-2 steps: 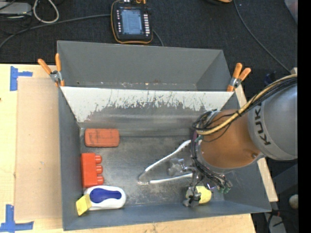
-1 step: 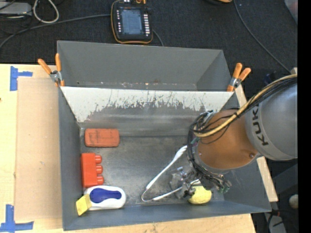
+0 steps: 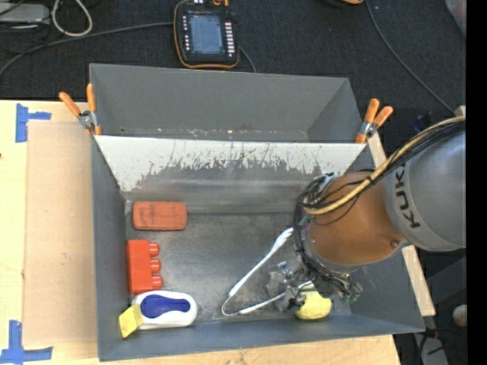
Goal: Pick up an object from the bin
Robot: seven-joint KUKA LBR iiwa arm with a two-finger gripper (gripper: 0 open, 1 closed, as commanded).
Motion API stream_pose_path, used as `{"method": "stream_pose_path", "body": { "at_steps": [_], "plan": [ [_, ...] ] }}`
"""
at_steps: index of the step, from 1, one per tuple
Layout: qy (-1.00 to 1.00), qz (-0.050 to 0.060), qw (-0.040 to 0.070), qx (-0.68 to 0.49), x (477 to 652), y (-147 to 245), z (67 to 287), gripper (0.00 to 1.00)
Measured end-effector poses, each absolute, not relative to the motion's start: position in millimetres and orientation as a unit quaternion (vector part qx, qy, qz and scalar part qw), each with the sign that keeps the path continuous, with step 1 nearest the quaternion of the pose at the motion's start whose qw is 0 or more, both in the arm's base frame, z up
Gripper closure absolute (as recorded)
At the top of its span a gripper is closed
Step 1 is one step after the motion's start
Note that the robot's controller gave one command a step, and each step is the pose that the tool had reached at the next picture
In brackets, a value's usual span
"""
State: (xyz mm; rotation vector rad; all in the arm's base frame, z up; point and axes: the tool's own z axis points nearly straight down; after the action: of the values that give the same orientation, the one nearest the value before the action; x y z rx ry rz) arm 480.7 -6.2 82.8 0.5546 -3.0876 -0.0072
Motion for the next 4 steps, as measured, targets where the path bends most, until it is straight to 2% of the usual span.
{"method": "stream_pose_path", "body": {
  "at_steps": [1, 2, 3, 4],
  "plan": [
    [-0.982, -0.003, 0.003, 0.190, 482.7, -7.2, 84.6, 1.00],
    [-0.980, -0.003, 0.003, 0.200, 491.9, -4.0, 81.6, 1.00],
    [-0.979, -0.003, 0.003, 0.205, 498.7, -7.4, 95.1, 1.00],
    [-0.978, -0.004, 0.003, 0.209, 492.2, -10.2, 84.5, 1.00]
  ]
}}
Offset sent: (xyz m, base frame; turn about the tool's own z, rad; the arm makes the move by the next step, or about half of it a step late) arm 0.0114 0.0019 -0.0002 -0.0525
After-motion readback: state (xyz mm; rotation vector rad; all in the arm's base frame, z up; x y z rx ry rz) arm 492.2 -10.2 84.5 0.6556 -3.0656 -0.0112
